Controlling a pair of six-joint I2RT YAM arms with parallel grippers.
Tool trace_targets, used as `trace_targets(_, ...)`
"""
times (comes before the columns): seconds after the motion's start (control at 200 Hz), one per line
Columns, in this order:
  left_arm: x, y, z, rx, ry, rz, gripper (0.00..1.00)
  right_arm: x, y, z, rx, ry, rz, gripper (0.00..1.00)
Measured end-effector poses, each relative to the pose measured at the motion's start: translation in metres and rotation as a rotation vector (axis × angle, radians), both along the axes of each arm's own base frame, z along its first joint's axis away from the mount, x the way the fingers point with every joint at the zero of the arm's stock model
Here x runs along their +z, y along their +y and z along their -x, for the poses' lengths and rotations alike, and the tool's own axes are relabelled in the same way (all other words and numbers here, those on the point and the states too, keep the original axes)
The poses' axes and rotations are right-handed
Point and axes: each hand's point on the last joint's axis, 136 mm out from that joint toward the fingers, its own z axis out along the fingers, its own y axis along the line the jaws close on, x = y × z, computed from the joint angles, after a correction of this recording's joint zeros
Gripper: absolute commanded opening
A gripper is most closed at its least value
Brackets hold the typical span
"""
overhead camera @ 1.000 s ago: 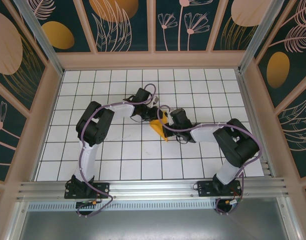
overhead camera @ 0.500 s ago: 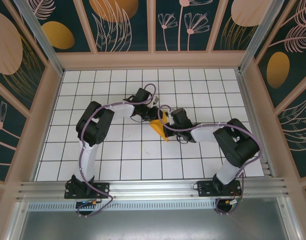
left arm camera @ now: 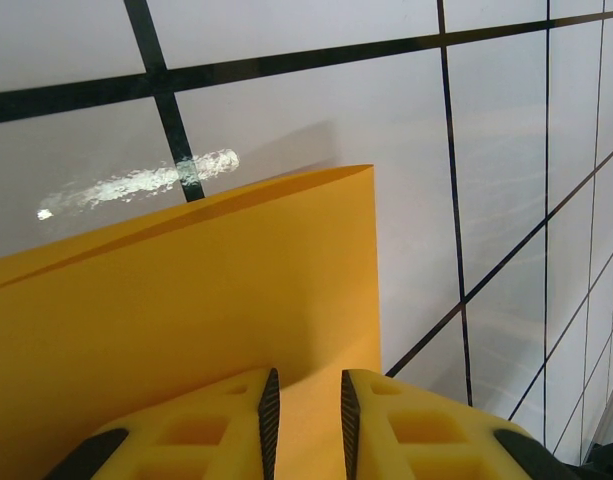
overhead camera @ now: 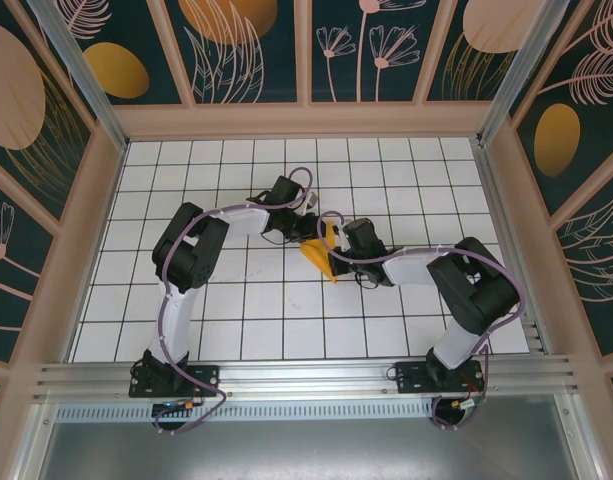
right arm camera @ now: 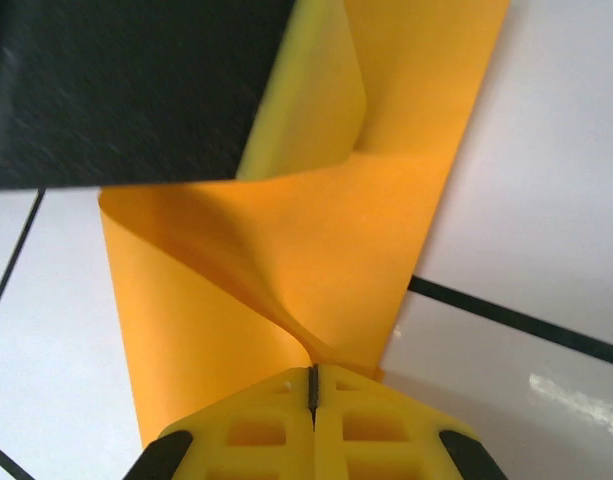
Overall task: Fold a paper plane with a square sheet of paper (fold left side to right side)
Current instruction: Third fold the triangle at the center of the table.
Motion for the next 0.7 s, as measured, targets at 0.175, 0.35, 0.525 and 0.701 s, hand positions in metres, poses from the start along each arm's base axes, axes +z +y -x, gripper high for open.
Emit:
trace_targets(0.175,0.0011,-0.0012,0.0003,-0.005,-0.002,-0.001,0.31,-0.0011,0.0002,0.0001,0.001,0.002,0.0,0.0)
trace_targets(0.35,0.0041,-0.003,0.0004,-0.016,-0.006,-0.006,0.37,-0.0017,0.0007,0.0,0.003,0.003,-0.002,0.0)
trace_targets(0.525,0.0045,0.0001,-0.001,-0.019,-0.01,-0.032,0.36,-0.0015,0.0023,-0.0012,0.004,-0.001,-0.008,0.0)
trace_targets(0.701,0.0017,0.0021,-0.0002,-0.022,-0.003,-0.045,0.33,-0.0007,0.0028,-0.0018,0.005,-0.001,-0.008,0.0)
